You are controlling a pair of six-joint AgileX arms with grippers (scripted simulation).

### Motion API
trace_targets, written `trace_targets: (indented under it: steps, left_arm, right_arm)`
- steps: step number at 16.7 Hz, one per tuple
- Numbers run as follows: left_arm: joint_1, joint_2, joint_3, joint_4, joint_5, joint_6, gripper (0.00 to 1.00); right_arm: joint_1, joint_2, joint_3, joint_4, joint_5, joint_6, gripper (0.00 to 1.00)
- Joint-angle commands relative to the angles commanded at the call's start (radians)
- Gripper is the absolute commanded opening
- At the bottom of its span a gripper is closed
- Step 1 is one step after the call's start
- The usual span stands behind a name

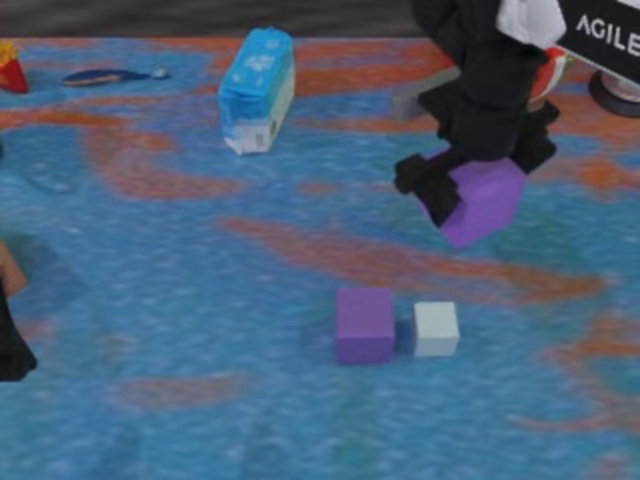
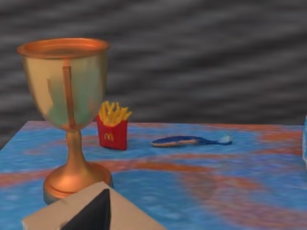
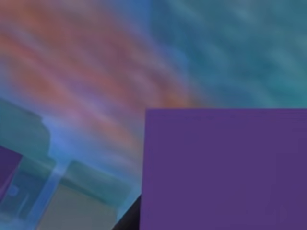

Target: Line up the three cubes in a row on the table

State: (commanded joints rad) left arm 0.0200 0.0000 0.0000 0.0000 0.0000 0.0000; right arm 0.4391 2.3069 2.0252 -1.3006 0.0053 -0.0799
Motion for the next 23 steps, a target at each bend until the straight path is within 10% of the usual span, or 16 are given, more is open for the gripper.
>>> trace_targets:
  steps: [11, 23]
  left_arm:
    - [0.000, 0.000, 0.000, 0.000, 0.000, 0.000, 1.00]
    - [0.000, 0.000, 0.000, 0.000, 0.000, 0.000, 1.00]
  right_arm:
    - [0.408, 0.305, 0.597, -0.300, 0.007, 0.898, 0.00]
    - [0.466, 0.313, 0.605, -0.264, 0.009, 1.005, 0.00]
